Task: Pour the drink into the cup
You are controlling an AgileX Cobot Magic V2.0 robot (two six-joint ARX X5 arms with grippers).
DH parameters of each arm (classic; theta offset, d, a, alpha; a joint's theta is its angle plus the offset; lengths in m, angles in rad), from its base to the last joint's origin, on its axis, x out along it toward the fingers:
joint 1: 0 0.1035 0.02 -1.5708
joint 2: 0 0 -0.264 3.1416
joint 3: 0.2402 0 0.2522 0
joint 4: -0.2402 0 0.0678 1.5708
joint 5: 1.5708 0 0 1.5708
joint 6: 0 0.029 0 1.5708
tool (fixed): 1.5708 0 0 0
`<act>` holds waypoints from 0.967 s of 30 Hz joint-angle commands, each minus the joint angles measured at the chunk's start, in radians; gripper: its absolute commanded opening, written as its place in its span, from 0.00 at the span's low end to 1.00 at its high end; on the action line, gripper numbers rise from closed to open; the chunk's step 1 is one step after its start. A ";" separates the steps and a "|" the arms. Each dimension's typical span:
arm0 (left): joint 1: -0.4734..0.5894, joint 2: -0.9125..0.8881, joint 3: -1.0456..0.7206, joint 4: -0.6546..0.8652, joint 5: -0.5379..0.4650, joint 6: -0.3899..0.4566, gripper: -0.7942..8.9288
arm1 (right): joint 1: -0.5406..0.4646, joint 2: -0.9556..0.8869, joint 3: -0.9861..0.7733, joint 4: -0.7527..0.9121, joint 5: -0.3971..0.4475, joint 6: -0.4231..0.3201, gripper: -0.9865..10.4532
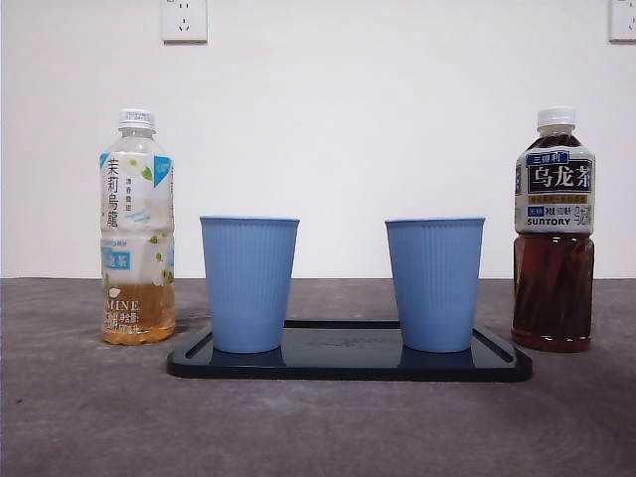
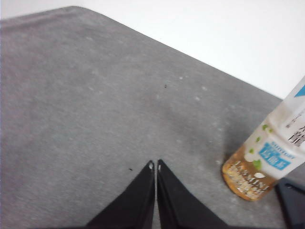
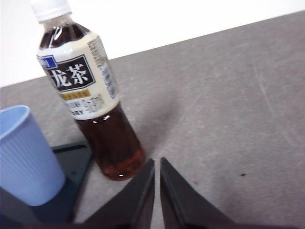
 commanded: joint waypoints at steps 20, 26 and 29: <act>0.002 0.212 0.413 -0.146 0.266 0.064 0.09 | -0.001 0.128 0.376 -0.035 -0.028 0.045 0.10; 0.002 0.377 0.555 -0.270 0.421 0.173 0.09 | 0.000 0.290 0.528 -0.183 -0.142 -0.048 0.10; 0.002 0.457 0.622 -0.335 0.500 0.209 0.09 | 0.000 0.378 0.601 -0.274 -0.219 -0.097 0.10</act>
